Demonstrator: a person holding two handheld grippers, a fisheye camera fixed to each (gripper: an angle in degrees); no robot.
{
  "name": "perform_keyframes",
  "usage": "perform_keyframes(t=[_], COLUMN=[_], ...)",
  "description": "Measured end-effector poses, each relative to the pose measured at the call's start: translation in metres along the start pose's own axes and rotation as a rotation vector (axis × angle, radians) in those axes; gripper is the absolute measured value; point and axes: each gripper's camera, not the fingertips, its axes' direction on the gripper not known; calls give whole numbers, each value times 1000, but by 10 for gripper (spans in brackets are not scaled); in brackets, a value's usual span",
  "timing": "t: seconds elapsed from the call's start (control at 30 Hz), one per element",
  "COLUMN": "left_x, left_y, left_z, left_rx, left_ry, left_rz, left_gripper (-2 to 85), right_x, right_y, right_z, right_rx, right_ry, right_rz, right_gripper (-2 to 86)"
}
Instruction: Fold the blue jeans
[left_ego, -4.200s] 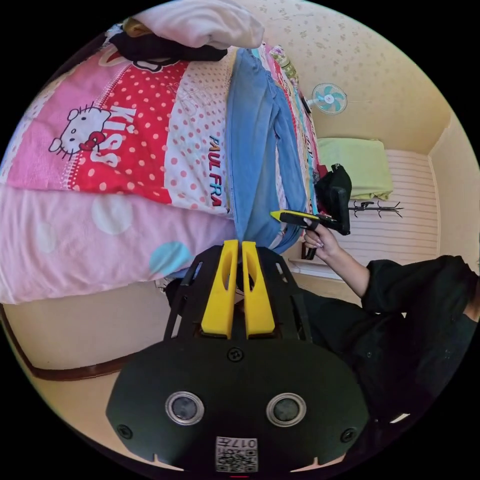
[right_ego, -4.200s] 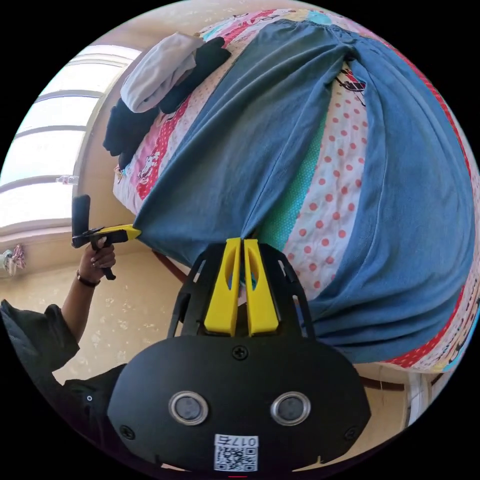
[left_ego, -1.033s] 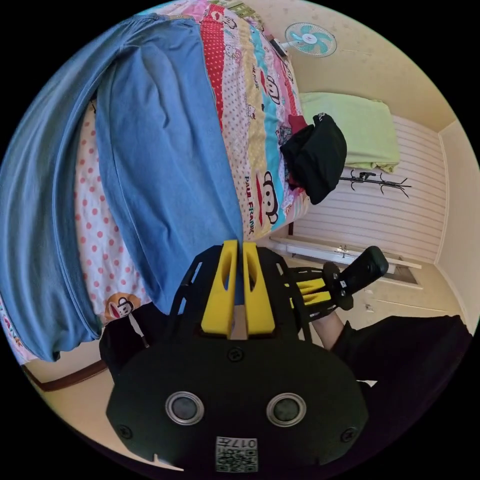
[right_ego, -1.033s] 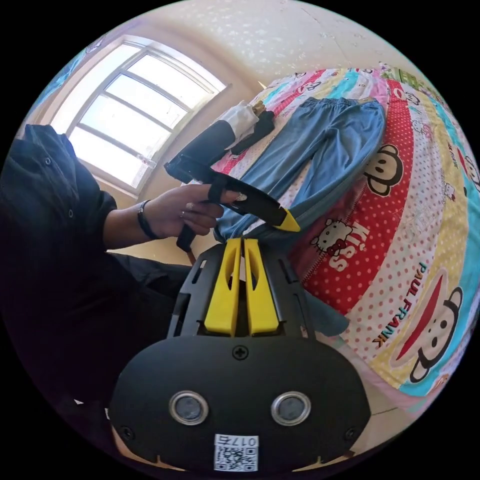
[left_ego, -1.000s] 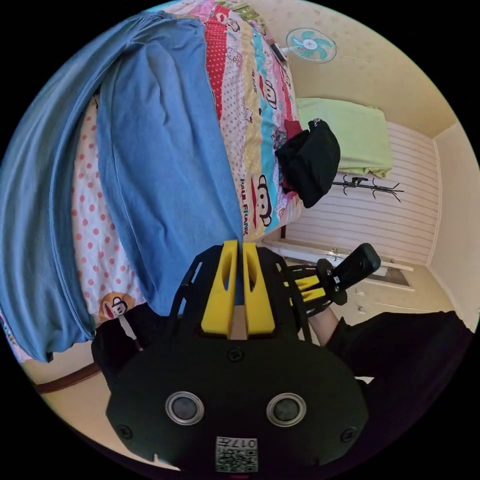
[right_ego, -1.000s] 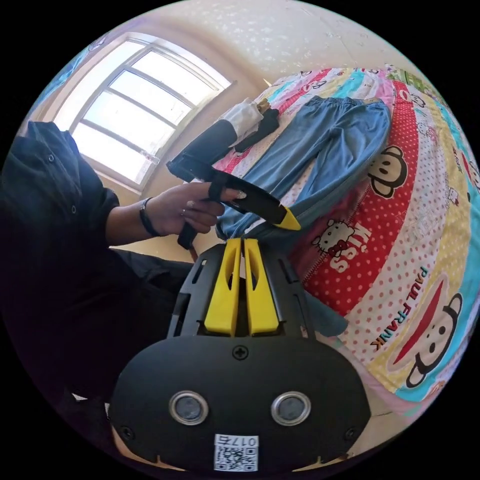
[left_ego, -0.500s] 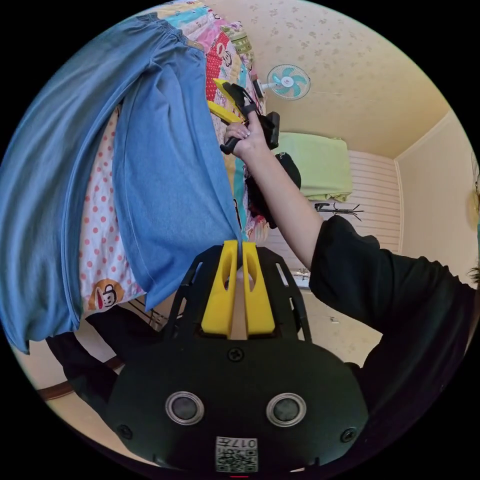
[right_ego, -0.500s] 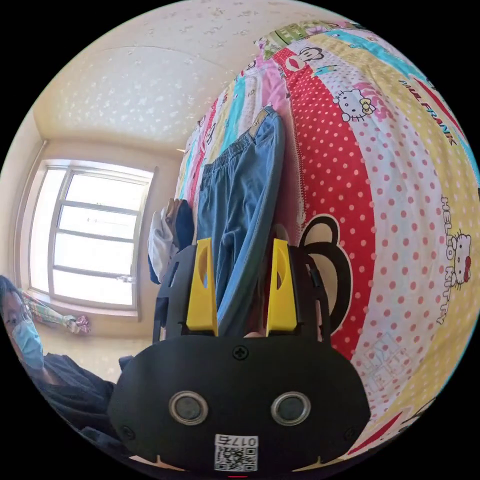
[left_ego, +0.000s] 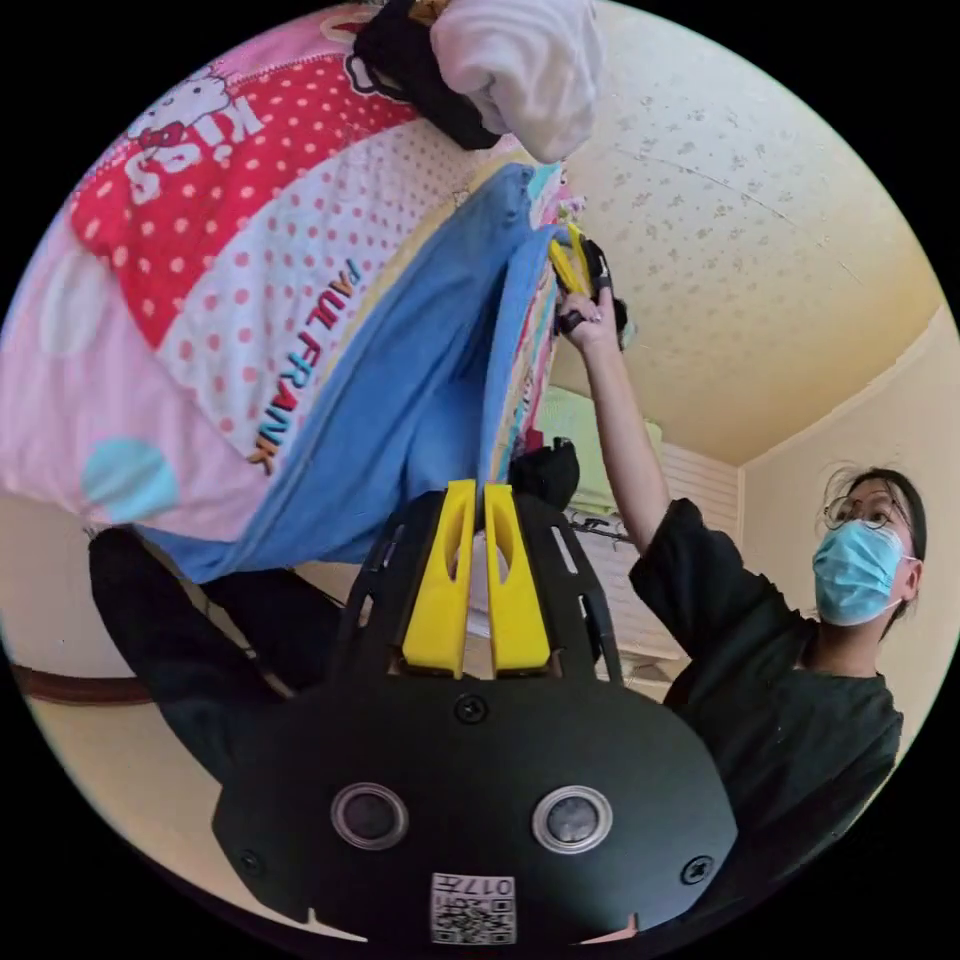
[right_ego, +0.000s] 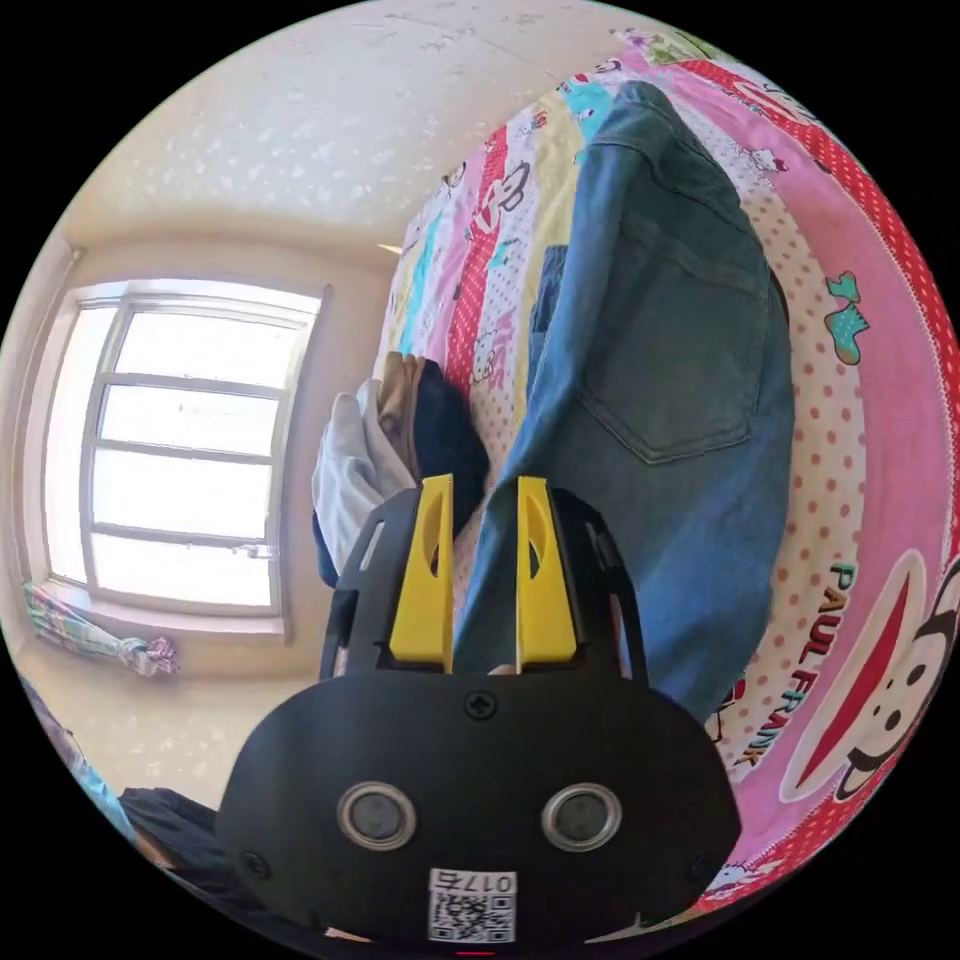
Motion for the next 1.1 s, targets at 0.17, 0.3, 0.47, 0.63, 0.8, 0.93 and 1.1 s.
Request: perform_keyframes(t=[0.17,0.3,0.47,0.63,0.8,0.93,1.1], left_x=[-12,7,8,18,20,24,29], left_y=[-15,-13,-31,-50,-63,-68,-76], left_z=[-16,-23,-4,-9,-1,6,15], left_rx=[-67,-88,-187,-199,-238,-222,-184], left_ry=[-39,-136,-129,-114,-138,-209,-298], left_rz=[81,192,215,263,286,305,342], left_gripper=[50,85,100,84,86,101,113], right_x=[-58,-61,-57,-147,-185,-168,-123], right_y=[130,250,303,341,407,399,322], right_z=[-1,27,68,29,82,97,49], right_rx=[-201,-454,-505,-459,-723,-693,-159], right_ry=[80,403,629,338,-23,-49,124], right_rz=[-354,-438,-322,-400,-424,-383,-213], right_gripper=[120,124,87,27,28,54,93])
